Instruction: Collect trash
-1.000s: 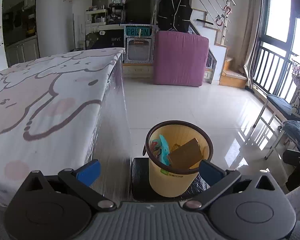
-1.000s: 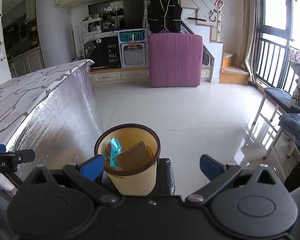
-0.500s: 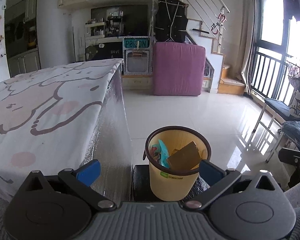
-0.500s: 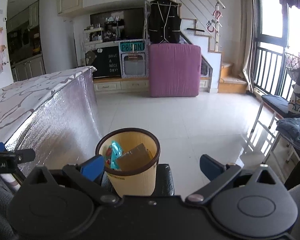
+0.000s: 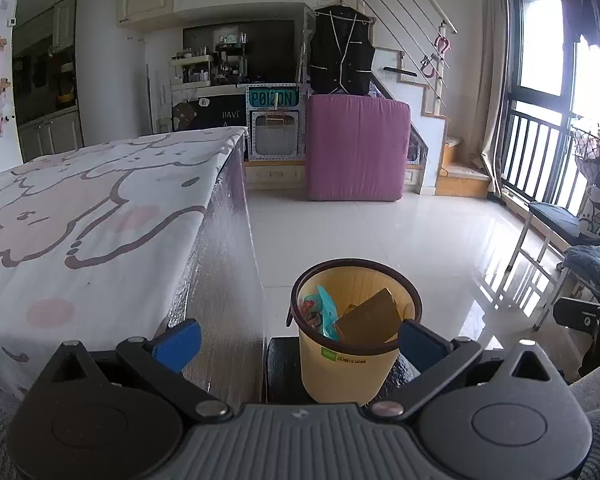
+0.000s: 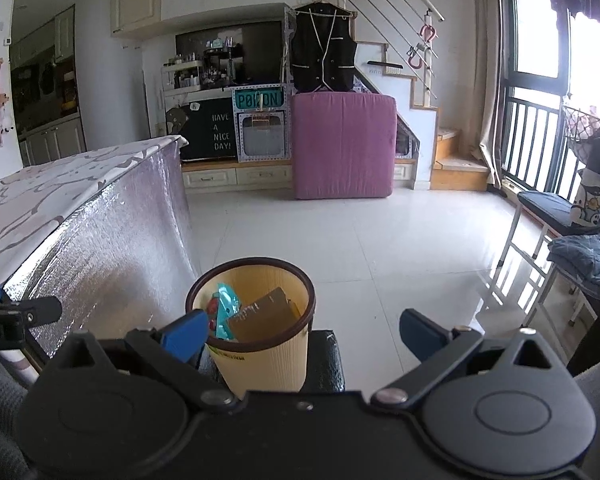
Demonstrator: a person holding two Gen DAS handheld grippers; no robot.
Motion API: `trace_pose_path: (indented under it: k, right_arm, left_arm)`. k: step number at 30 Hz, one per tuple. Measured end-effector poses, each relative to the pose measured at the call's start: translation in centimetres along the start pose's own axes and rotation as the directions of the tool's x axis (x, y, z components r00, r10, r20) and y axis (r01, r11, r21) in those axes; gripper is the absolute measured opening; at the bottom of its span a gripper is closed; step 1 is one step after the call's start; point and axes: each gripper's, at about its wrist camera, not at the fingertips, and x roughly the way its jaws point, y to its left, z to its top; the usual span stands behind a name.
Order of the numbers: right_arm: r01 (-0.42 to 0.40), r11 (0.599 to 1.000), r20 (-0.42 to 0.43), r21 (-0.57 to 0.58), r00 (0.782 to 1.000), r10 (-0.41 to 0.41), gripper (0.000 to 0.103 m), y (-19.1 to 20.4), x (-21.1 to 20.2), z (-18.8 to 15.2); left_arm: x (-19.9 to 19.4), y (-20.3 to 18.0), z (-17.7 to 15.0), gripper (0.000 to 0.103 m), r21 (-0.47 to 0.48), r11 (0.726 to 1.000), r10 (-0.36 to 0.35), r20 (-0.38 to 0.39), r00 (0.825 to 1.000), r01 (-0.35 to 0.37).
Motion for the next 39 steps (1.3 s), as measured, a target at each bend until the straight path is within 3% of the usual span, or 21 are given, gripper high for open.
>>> trace_pose_path:
  k: [39]
  right_arm:
    - [0.007, 1.0, 0.021, -0.028, 1.0, -0.007, 0.103, 0.48, -0.64, -0.49]
  left_arm:
    - [-0.23, -0.03, -0.19, 0.103, -0.006, 1.0, 0.018, 0.022, 1.0, -0.018]
